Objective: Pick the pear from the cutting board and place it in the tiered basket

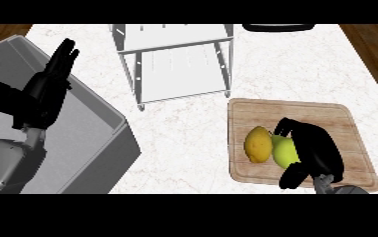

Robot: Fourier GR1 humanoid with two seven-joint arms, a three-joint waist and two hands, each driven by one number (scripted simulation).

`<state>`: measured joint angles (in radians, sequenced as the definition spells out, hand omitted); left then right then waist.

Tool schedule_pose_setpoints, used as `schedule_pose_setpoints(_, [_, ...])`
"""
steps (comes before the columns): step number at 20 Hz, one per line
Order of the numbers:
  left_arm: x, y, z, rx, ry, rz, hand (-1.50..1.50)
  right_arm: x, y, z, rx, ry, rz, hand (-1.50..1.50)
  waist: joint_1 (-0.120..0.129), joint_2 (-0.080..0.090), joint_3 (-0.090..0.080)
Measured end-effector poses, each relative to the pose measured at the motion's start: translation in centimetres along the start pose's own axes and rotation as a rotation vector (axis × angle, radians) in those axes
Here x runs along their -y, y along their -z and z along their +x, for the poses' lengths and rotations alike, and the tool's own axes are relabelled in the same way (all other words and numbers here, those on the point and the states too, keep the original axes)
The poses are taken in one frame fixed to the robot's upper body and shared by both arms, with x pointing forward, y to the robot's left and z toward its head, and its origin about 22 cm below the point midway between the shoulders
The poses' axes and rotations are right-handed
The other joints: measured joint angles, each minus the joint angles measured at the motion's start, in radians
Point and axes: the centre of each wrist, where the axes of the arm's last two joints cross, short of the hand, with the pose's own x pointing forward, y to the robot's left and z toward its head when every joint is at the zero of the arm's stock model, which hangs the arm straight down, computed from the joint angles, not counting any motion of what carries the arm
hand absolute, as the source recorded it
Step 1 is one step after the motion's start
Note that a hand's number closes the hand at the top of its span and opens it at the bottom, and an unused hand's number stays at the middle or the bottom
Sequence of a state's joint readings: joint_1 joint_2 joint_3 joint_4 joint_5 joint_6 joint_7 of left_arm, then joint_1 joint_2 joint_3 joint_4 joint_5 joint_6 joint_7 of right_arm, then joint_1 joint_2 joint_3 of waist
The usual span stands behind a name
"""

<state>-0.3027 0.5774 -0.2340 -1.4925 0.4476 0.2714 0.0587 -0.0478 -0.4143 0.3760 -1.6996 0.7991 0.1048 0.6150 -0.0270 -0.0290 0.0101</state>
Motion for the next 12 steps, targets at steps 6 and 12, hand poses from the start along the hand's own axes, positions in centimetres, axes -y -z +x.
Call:
schedule_pose_setpoints(6, [-0.3,-0.2,-0.2,-0.013,-0.002,0.012,0.00,3.3,-2.9,4.8,0.050,0.260,-0.147,1.50,-0.015,0.000,0.010])
schedule_pose_setpoints(12, [-0.3,-0.2,-0.2,-0.010,-0.012,0.009,0.00,8.3,-6.7,7.7,0.142,0.361,-0.328,1.50,-0.011,0.001,0.009])
